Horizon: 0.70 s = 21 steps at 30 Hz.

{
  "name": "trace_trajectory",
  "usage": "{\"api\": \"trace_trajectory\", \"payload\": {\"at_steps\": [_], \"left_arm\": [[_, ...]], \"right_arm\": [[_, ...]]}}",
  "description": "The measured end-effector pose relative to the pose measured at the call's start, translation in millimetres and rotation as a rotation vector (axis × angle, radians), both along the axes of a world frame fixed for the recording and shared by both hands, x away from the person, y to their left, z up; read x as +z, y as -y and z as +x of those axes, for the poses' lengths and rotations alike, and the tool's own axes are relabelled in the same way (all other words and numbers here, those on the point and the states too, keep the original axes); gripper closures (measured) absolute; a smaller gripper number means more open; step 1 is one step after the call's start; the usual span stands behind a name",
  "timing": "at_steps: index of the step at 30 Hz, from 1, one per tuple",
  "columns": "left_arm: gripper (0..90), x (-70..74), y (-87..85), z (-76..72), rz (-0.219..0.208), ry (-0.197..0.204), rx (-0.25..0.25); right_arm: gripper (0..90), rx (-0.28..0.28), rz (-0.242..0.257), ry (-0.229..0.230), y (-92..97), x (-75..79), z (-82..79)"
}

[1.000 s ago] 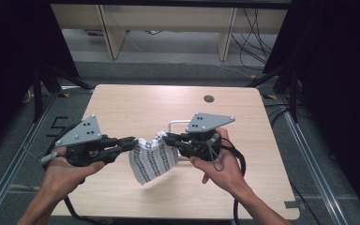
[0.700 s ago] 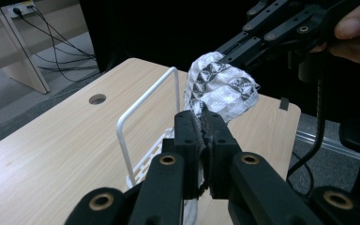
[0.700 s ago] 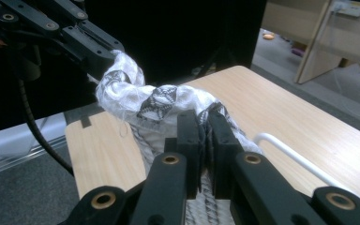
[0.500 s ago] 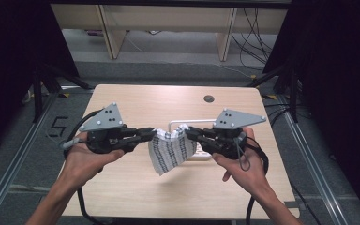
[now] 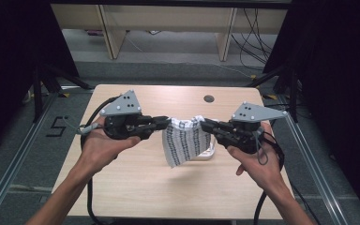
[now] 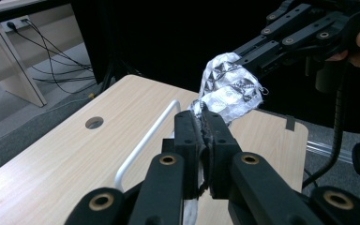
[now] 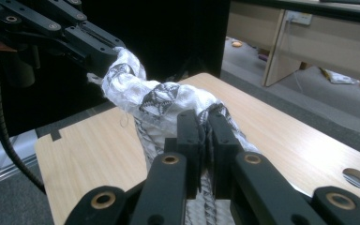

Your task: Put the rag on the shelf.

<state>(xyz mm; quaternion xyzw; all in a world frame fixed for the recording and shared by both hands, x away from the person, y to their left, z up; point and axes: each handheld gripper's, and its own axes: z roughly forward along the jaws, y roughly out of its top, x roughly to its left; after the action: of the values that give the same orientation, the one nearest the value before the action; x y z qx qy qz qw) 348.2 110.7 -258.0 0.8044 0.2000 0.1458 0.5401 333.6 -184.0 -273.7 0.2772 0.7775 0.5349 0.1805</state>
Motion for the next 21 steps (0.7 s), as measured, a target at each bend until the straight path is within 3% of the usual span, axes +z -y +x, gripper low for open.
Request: {"api": "trace_trajectory", "payload": {"at_steps": [13,15,17,18,21], "left_arm": [[85.3,5.5,14.6,24.2,-0.005,0.004,0.019],[85.3,8.2,17.4,27.4,-0.009,0.004,0.022],[85.3,11.6,19.8,30.8,-0.002,0.014,0.028],[85.3,13.2,20.9,32.7,-0.002,0.017,0.032],[85.3,17.1,23.1,39.4,-0.005,0.018,0.042]], "right_arm": [[86.0,-0.049,0.02,-0.02,12.1,6.6,14.7],[86.0,-0.052,0.016,0.002,14.2,7.9,19.0],[85.9,-0.054,0.035,-0.035,14.3,9.3,19.9],[85.9,-0.057,0.021,-0.007,15.4,10.2,22.7],[85.9,-0.069,0.032,-0.039,15.2,13.1,26.4]]}}
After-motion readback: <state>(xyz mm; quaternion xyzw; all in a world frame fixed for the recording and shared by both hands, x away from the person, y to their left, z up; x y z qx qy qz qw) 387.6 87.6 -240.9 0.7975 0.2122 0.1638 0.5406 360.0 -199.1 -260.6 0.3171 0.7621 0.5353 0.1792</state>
